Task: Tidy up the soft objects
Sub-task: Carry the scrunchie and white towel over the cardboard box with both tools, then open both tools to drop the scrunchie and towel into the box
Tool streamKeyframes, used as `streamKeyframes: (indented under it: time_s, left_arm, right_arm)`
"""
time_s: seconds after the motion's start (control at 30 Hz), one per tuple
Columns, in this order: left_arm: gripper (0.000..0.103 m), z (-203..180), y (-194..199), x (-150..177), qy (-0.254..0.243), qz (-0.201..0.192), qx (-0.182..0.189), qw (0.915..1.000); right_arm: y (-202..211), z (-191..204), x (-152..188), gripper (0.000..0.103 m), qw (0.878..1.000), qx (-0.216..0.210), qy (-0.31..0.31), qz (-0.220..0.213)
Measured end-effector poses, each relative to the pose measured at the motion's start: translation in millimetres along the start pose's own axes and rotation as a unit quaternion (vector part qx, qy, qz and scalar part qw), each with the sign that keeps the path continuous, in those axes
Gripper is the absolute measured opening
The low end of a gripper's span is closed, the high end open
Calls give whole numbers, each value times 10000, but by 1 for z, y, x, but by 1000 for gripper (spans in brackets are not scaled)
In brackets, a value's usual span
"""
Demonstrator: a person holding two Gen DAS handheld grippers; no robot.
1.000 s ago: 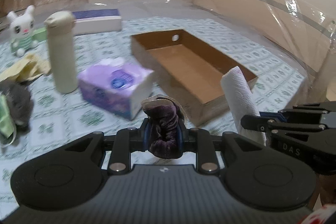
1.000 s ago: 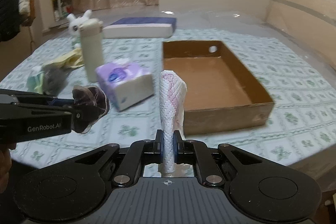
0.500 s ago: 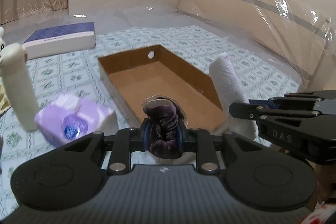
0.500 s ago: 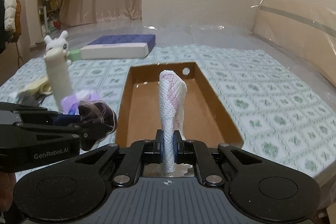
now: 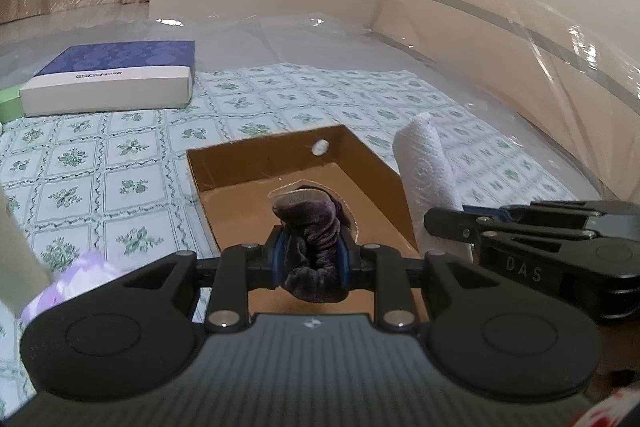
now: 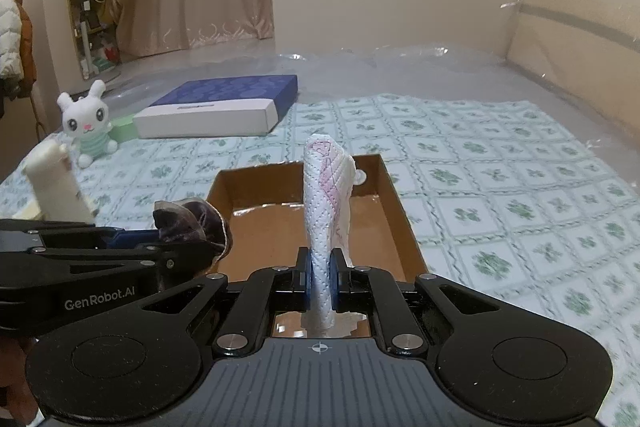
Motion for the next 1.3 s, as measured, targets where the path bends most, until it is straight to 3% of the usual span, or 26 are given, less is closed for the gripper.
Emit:
streamKeyframes:
  time_s: [0.4,0.43,0.47,0.53,0.93,0.97,1.07,1.3]
  left_arm:
    - [28,31,-72,-13,314,135,-247,9991]
    - [35,33,-76,-13,348,141,-213,9991]
    - [51,34,-79,-12,366,170,-206,9990]
    - [59,36,-79,-13,326,106,-249,9991]
    - [59,49,-55,-15,52,13,-456,9989]
    - [59,48,-52,-15,-22,-2,-492,9988]
    - [59,45,-44,-16,-256,-85,-600,9978]
    - [59,42,-10,-14,-203,-198,-612,9977]
  right_arm:
    - [-99,-26,-9,9,9993,-112,-182,322]
    - [-104,-27,-9,9,9991,-104,-202,351]
    - [-108,-27,-8,9,9991,-88,-217,360]
    - [-116,-28,-7,9,9989,-72,-264,383]
    - [-129,-25,-1,10,9982,-71,-383,458]
    - [-129,-25,-1,19,9982,-93,-398,435]
    - [-126,-23,-5,66,9977,-295,-525,300]
    - [-94,-27,-11,67,9989,2,-475,25]
Point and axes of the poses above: each gripper's, at about its wrist camera, not at the fingertips, and y roughly against the way its jaws point, z to its left, x to its underside, the point moved 3 cm from there along -y, roughly the way its jaws point, and after that the axes turned 14 degrees about -z, right-handed, at the moved point
